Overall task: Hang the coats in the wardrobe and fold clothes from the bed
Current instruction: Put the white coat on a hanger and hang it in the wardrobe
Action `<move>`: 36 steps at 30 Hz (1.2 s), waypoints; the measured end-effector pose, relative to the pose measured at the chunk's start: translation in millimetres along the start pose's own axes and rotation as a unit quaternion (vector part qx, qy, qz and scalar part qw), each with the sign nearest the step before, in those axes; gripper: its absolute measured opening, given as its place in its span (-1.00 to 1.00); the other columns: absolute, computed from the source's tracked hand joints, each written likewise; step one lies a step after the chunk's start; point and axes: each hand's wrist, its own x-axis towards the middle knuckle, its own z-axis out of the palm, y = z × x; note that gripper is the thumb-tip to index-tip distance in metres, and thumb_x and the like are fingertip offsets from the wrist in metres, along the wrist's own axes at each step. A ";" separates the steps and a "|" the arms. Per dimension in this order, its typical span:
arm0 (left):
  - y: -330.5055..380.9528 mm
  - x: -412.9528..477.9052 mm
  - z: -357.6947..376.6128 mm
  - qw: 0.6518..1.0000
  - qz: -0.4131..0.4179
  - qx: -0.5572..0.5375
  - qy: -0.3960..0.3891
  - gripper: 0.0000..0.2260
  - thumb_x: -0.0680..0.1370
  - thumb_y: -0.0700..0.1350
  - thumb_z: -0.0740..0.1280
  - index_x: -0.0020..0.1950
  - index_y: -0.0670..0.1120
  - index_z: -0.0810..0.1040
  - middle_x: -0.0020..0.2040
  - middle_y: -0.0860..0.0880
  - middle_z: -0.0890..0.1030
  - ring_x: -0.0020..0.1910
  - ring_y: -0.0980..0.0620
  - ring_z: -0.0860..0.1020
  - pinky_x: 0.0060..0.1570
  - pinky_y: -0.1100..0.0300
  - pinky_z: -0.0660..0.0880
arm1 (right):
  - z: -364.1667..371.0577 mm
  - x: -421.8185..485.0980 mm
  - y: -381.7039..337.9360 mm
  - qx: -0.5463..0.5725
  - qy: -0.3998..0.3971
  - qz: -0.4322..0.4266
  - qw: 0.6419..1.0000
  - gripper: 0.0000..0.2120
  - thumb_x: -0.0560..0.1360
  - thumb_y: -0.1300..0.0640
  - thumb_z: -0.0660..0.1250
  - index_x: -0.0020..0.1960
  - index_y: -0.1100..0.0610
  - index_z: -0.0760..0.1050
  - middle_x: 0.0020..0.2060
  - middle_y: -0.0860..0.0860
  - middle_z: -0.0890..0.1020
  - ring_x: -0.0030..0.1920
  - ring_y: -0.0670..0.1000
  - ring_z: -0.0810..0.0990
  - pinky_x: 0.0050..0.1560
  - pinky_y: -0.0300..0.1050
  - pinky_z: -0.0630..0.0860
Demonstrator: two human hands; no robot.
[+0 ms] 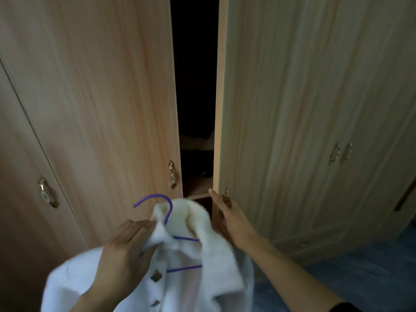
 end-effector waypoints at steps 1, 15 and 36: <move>8.6 -3.6 -2.8 1.000 0.002 -0.004 0.000 -0.67 0.48 -0.05 0.28 0.04 -0.26 0.64 -0.03 -0.11 0.64 -0.12 -0.16 0.56 -0.10 0.07 0.45 | -4.9 -10.1 2.4 -0.016 0.005 0.010 1.000 -0.28 0.62 0.15 0.18 0.48 -0.43 -0.12 0.30 0.15 0.36 0.20 0.16 0.50 0.30 0.02 0.43; 72.4 -21.7 -25.2 0.999 -0.013 -0.038 -0.003 -0.76 0.51 -0.02 0.32 0.02 -0.13 0.67 -0.01 0.01 0.62 -0.08 -0.09 0.56 -0.10 0.08 0.48 | -50.9 -72.2 1.5 -0.289 0.005 0.097 0.952 -0.09 0.56 0.35 0.11 0.45 -0.38 -0.39 0.35 0.26 0.39 0.30 0.31 0.44 0.10 0.20 0.52; 76.8 15.4 17.0 0.987 0.124 -0.101 -0.006 -0.69 0.46 -0.02 0.30 0.06 -0.18 0.62 -0.01 -0.05 0.62 -0.05 -0.08 0.53 -0.02 0.17 0.42 | -108.4 -163.8 30.9 -0.410 0.067 0.197 0.888 -0.15 0.52 0.16 0.26 0.58 0.01 -0.24 0.49 0.08 -0.48 0.53 0.17 -0.36 0.52 0.29 -0.06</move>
